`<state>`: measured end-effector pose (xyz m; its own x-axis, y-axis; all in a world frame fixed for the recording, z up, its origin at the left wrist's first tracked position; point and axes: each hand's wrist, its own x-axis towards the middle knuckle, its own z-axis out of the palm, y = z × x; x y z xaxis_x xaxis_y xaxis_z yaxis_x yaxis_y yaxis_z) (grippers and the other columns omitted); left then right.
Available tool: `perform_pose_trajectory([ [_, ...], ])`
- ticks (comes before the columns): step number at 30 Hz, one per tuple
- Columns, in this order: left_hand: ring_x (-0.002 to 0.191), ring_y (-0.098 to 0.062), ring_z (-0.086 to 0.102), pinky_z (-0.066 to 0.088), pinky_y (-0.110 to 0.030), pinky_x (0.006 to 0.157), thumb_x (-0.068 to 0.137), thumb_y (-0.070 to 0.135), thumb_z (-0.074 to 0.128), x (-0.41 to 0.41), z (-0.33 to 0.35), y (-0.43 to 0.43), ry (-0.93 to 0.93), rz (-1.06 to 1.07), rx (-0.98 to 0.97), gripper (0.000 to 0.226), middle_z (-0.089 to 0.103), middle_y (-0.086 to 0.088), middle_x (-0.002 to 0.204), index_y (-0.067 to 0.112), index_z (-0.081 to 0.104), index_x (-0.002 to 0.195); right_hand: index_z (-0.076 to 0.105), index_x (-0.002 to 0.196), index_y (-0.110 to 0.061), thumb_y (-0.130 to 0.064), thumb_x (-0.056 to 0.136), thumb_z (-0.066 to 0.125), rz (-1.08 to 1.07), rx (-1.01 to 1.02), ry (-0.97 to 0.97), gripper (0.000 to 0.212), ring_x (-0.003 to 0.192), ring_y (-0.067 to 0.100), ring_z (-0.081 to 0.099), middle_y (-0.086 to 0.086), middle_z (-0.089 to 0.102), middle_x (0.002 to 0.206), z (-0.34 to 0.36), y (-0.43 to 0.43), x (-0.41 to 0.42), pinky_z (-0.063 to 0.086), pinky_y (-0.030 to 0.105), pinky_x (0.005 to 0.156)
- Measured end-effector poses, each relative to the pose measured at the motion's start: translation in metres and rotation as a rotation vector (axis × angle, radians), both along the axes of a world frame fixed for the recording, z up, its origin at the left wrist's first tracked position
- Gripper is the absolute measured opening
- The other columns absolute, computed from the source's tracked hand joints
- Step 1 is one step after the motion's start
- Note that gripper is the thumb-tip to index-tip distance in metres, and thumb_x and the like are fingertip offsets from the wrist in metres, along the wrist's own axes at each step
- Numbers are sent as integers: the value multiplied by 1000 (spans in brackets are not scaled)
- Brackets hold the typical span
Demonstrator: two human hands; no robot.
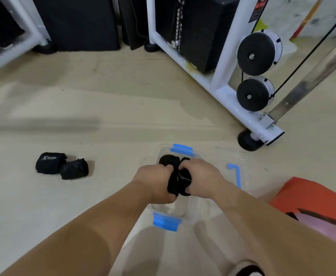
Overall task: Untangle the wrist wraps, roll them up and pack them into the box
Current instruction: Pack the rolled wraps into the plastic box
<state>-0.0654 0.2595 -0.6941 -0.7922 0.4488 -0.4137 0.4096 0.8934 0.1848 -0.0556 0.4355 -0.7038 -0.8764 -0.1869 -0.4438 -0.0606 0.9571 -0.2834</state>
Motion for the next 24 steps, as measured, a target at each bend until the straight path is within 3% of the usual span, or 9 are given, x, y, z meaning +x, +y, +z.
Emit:
perform_pose_trajectory([
  [3,99,-24,60,40,-33,75,86,39,64,7,-31,-3,105,-150,-106,42,60,2,109,24,51,123,54,137,-26,-21,89,70,118,121,66,51,121,26,53,2,56,126,-19,-1,7,43,35,99],
  [6,108,-26,53,29,-36,80,84,30,65,4,-46,-3,154,-235,-229,46,58,-1,118,23,50,127,54,135,-23,-14,89,67,119,127,56,48,120,27,48,4,49,128,-37,-6,11,40,34,100],
  [9,110,-25,50,26,-38,83,86,20,62,-4,-57,3,178,-235,-238,41,59,0,116,22,46,124,58,122,-17,-4,89,62,126,111,36,36,103,23,41,5,44,127,-49,-11,14,32,29,88],
  [14,116,-26,42,30,-42,94,83,10,63,-10,-73,3,260,-213,-216,50,42,-4,125,18,37,126,54,121,-15,1,82,58,92,137,42,42,116,28,43,7,42,126,-61,-14,16,36,35,98],
  [17,112,-27,40,31,-44,94,78,9,66,-3,-85,-4,273,-180,-156,56,35,-5,121,17,32,122,54,106,-16,-6,69,68,63,106,125,41,102,28,46,6,45,112,-66,-18,16,40,36,87],
  [20,99,-28,50,34,-46,86,63,20,78,-1,-93,-13,349,-180,-1,52,52,-4,110,17,49,106,58,80,-18,-31,67,76,142,52,175,25,74,25,56,2,56,83,-55,-27,12,41,34,65],
  [22,104,-32,57,36,-48,88,59,20,79,-3,-89,-23,367,-132,44,49,60,-6,117,16,60,104,54,70,-17,-31,83,66,248,45,55,23,63,25,52,0,53,70,-44,-39,15,35,29,60],
  [24,115,-33,57,39,-49,93,59,22,80,-3,-83,-34,335,-48,91,58,59,-8,133,17,63,115,50,69,-14,-23,90,61,272,73,-163,25,60,25,47,1,48,66,-36,-53,21,33,28,56],
])
